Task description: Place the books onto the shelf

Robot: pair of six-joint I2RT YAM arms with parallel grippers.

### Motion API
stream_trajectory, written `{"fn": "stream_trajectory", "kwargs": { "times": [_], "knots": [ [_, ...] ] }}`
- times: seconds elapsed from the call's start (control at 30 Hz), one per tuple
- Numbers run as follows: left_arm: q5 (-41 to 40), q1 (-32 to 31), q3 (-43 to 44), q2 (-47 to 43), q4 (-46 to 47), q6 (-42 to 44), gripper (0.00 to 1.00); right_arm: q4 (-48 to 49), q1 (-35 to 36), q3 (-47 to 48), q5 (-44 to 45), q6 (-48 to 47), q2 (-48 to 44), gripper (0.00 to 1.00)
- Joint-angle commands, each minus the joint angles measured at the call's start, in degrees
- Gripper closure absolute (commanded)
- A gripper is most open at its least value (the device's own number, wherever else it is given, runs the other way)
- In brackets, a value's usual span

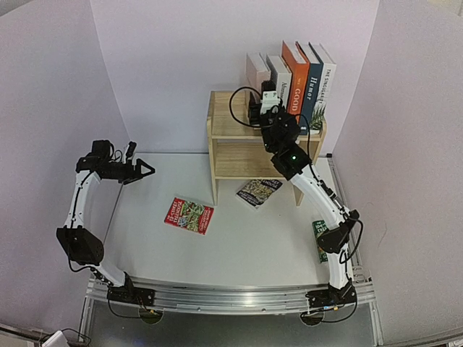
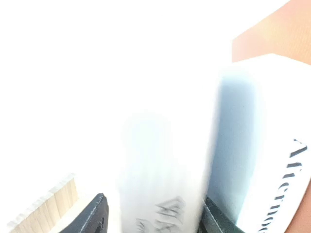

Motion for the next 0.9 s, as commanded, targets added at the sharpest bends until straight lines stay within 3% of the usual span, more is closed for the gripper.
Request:
{"fn": "stream_trajectory", "kwargs": {
  "times": [0.0,0.17,0.37,0.87],
  "knots": [
    [2.02,0.01,-0.29,-0.95,0.75,0.78,0.0,5.87,-0.12,-2.93,2.02,-1.26,-1.88,0.41],
    [2.67,-0.04,-0.08,-0.81,0.47,1.07,0.0,10.02,0.51,-5.79,3.75,-3.85,-3.28,0.4],
    [2.96,-0.03,-0.12,-0.71,0.43,1.23,0.0,21.41,2.91,-8.94,8.48,-12.38,-3.02,0.43],
    [3.95,-0.06,0.02,-0.57,0.2,1.34,0.0,22.97,2.89,-8.84,11.97,-18.05,-2.86,0.48]
  ]
}}
